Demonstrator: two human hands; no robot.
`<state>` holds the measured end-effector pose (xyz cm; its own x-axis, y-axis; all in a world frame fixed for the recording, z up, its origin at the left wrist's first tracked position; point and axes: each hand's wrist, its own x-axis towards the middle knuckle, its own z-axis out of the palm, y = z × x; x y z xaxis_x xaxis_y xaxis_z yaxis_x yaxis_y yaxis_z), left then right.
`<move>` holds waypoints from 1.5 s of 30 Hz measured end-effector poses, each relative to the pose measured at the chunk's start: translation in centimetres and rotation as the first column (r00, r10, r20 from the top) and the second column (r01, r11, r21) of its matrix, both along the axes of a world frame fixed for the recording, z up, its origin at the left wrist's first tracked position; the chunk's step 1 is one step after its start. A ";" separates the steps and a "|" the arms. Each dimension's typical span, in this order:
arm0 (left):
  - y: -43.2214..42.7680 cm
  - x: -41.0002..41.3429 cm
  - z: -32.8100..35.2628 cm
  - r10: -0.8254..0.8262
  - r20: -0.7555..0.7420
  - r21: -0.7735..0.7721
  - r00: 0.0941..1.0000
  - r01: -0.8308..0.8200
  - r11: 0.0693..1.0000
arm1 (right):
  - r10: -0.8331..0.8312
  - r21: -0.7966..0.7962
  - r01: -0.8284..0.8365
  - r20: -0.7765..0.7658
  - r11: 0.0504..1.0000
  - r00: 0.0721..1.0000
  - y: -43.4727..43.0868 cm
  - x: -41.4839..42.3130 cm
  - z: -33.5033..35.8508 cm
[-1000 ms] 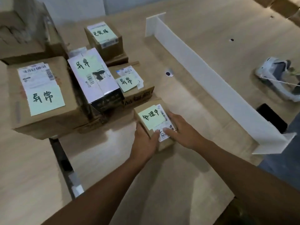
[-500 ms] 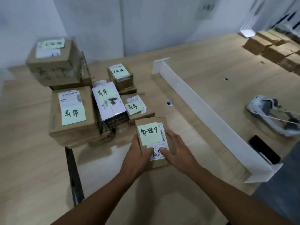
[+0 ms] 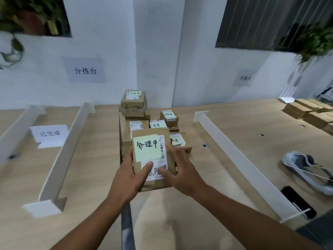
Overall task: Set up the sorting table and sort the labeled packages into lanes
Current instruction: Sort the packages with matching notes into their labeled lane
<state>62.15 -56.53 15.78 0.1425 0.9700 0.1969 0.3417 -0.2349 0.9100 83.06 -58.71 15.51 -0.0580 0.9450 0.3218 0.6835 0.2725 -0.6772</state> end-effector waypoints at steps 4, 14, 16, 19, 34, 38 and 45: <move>-2.5 -6.6 1.6 0.099 0.021 0.023 0.995 -0.099 0.995 | 0.058 0.014 -0.059 0.052 0.998 0.997 -0.9 -6.7 2.5; -8.8 -30.8 3.8 0.279 0.045 0.077 0.959 -0.282 0.956 | 0.257 0.020 -0.257 0.011 0.966 0.966 -3.1 -31.7 5.2; -10.3 -36.7 4.0 0.325 0.040 0.098 0.945 -0.328 0.940 | 0.301 0.028 -0.302 0.021 0.953 0.953 -3.6 -37.9 5.3; -12.9 -45.3 4.1 0.403 0.027 0.096 0.915 -0.403 0.910 | 0.387 0.038 -0.386 0.001 0.922 0.922 -4.4 -47.0 5.1; -21.2 -77.2 2.4 0.794 -0.067 0.111 0.605 -0.786 0.608 | 0.775 -0.009 -0.775 -0.037 0.632 0.631 -4.1 -84.9 1.5; -19.1 -84.6 1.7 0.826 -0.078 0.099 0.558 -0.820 0.564 | 0.823 0.001 -0.825 -0.068 0.565 0.564 -1.0 -93.6 0.3; -13.3 -97.0 2.2 0.864 -0.140 0.069 0.484 -0.865 0.496 | 0.855 -0.007 -0.861 -0.114 0.509 0.506 5.6 -107.2 -0.4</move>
